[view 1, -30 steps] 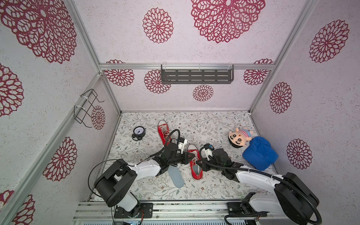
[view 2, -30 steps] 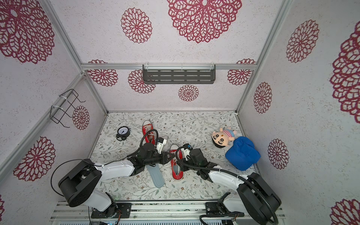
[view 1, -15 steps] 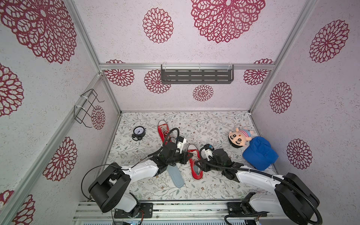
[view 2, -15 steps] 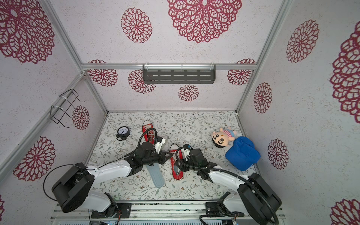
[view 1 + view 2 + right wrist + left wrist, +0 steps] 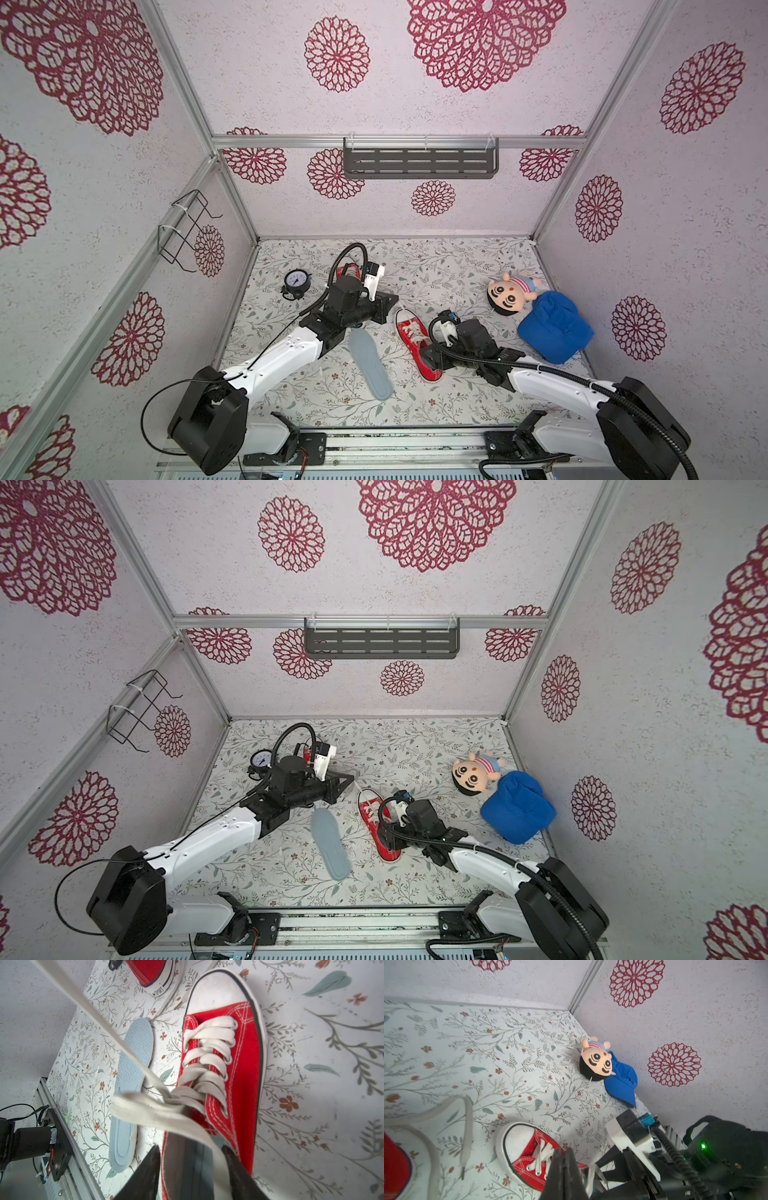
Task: Remove the insole from the shoe
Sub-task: Untie the shoelace on the shoe.
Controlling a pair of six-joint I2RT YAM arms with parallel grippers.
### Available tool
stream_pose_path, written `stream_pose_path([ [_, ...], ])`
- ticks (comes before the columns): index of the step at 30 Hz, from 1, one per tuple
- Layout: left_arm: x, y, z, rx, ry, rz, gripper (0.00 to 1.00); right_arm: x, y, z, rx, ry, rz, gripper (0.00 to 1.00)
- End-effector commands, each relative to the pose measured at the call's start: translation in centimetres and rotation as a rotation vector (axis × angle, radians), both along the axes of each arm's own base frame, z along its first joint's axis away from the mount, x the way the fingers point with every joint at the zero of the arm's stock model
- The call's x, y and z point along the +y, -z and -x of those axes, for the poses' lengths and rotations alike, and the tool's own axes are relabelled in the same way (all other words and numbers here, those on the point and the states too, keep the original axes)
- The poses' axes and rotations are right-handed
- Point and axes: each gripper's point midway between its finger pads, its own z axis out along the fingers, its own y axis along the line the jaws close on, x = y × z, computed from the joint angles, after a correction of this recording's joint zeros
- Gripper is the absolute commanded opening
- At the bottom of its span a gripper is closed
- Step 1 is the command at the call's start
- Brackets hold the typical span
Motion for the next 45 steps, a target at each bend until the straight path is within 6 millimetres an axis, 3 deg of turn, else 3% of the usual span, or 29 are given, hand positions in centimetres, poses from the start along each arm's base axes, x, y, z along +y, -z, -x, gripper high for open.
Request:
stream_pose_path([
  [1, 1.5, -1.9, -1.3, -0.063, -0.027, -0.013, 0.00, -0.8, 1.2, 0.7, 0.047, 0.025, 0.029, 0.49],
  [7, 2.5, -1.5, -2.4, -0.049, -0.045, -0.011, 0.00, 0.2, 0.5, 1.3, 0.058, -0.004, -0.049, 0.47],
  [16, 4.7, 0.2, -3.4, 0.008, -0.106, 0.011, 0.00, 4.4, -4.5, 1.9, 0.007, -0.102, -0.296, 0.46],
  [19, 4.2, 0.1, -2.9, 0.028, -0.065, 0.038, 0.00, 3.0, -5.6, 0.8, -0.074, -0.064, -0.189, 0.49],
  [26, 2.5, 1.2, -1.1, 0.070, 0.004, 0.060, 0.00, -2.7, -7.4, -1.3, -0.195, 0.095, 0.014, 0.60],
  [30, 1.9, 1.5, -0.3, 0.074, 0.019, 0.060, 0.00, -2.7, -7.4, -1.5, -0.202, 0.111, 0.042, 0.61],
  [36, 2.1, 1.5, -0.3, 0.066, -0.001, 0.054, 0.00, 0.6, -4.9, -2.1, -0.198, 0.058, 0.186, 0.61],
  [40, 2.5, 1.1, -0.2, 0.055, -0.019, 0.047, 0.00, 3.2, -4.3, -2.6, -0.218, 0.020, 0.230, 0.62],
  [45, 2.6, 0.7, 0.0, 0.048, -0.020, 0.050, 0.00, 4.1, -2.3, -2.7, -0.194, -0.002, 0.268, 0.62],
])
